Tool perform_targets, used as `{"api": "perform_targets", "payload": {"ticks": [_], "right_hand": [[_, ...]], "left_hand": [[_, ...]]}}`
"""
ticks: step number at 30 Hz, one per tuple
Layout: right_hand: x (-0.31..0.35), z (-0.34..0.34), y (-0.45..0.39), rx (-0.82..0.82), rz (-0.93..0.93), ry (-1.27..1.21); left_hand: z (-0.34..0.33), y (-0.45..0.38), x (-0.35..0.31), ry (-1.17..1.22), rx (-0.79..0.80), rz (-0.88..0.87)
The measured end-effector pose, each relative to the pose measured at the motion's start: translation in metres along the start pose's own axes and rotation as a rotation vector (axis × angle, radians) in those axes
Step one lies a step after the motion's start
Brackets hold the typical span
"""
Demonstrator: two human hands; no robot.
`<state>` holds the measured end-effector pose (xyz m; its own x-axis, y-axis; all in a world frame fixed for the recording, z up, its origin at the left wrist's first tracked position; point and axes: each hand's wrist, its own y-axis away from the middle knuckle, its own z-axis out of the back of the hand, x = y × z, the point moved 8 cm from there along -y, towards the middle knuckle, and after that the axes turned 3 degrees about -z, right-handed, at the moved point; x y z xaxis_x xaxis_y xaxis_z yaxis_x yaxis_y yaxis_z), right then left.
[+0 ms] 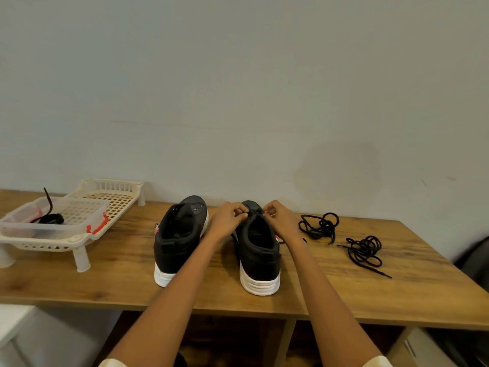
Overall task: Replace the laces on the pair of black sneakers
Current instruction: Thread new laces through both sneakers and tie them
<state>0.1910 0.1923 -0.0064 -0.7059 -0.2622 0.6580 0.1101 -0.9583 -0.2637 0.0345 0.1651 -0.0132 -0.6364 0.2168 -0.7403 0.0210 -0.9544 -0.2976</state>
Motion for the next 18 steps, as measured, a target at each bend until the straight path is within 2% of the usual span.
{"api": "perform_targets", "payload": {"ticks": [4,9,13,15,18], "right_hand": [[-0.001,-0.001,-0.003,0.125,0.036,-0.016],[-0.003,0.002,-0.003,0.201,0.024,-0.02],[-0.006,-0.002,-0.001,0.226,0.015,-0.036],[-0.003,-0.002,0.001,0.202,0.038,0.0],[0.008,0.004,0.005,0.082,0.097,0.081]], "left_hand": [[0.0,0.002,0.005,0.018,0.021,0.081],[-0.006,0.004,0.003,0.071,0.086,0.091],[0.0,0.006,0.007,0.113,0.008,0.124],[0.0,0.008,0.008,0.154,-0.044,0.143],[0.0,0.008,0.011,0.194,-0.111,0.16]]}}
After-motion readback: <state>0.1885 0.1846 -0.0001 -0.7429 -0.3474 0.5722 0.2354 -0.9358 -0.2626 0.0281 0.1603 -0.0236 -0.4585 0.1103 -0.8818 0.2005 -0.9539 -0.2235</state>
